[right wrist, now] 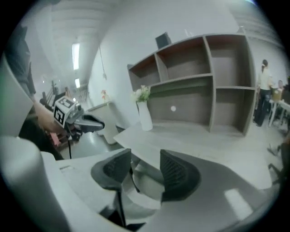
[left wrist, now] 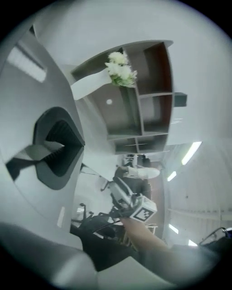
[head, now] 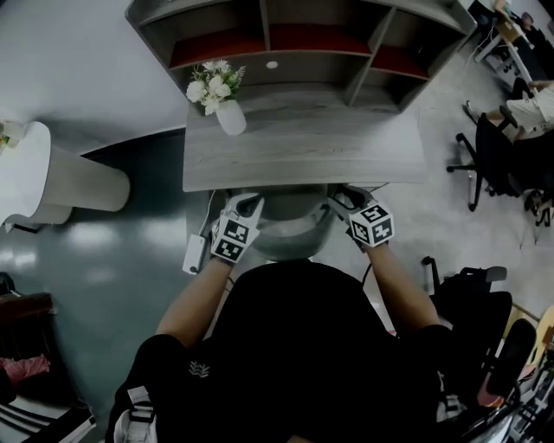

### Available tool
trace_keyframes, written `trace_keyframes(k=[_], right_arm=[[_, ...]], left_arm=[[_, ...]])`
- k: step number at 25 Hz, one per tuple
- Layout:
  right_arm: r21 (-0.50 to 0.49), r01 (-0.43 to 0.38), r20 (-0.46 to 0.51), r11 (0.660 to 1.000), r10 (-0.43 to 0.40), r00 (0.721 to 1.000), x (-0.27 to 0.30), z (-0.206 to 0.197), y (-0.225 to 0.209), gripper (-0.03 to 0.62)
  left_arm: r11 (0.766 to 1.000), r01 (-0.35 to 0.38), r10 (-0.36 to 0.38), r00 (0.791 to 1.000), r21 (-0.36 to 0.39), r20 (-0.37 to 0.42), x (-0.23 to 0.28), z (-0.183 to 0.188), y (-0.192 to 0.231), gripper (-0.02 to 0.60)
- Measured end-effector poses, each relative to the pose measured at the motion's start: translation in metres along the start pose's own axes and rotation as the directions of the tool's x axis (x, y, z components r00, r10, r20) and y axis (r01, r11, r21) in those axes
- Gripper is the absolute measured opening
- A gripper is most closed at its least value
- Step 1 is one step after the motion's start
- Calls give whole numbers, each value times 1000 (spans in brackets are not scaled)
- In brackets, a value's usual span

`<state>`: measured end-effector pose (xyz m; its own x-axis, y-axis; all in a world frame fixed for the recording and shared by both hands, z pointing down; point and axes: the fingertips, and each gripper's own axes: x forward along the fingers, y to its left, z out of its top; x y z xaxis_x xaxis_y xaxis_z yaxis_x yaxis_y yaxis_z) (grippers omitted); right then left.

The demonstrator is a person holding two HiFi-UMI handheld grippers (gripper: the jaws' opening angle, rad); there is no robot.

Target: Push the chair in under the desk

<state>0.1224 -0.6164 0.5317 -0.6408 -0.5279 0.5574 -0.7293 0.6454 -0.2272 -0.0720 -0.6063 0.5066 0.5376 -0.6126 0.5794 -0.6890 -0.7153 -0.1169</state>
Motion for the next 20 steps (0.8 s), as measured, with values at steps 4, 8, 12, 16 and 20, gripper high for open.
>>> trace_keyframes(k=[4, 8, 12, 16, 20], right_arm=[[27, 60, 153, 998, -64, 986, -14, 35, -12, 167], [33, 118, 286, 993, -122, 950, -29, 60, -21, 93], [41, 158, 329, 987, -163, 930, -36, 66, -31, 26], [11, 266, 338, 964, -254, 906, -42, 71, -45, 2], [18, 292, 346, 956, -280, 895, -40, 73, -49, 2]], left_arm=[[997, -65, 75, 974, -51, 214, -19, 50, 21, 6], [993, -61, 83, 965, -98, 250, -24, 63, 31, 6], [994, -83, 97, 973, -78, 209, -19, 55, 34, 6], [988, -121, 139, 969, -98, 204, -20, 49, 45, 6], [983, -149, 167, 965, -104, 200, -22, 44, 56, 6]])
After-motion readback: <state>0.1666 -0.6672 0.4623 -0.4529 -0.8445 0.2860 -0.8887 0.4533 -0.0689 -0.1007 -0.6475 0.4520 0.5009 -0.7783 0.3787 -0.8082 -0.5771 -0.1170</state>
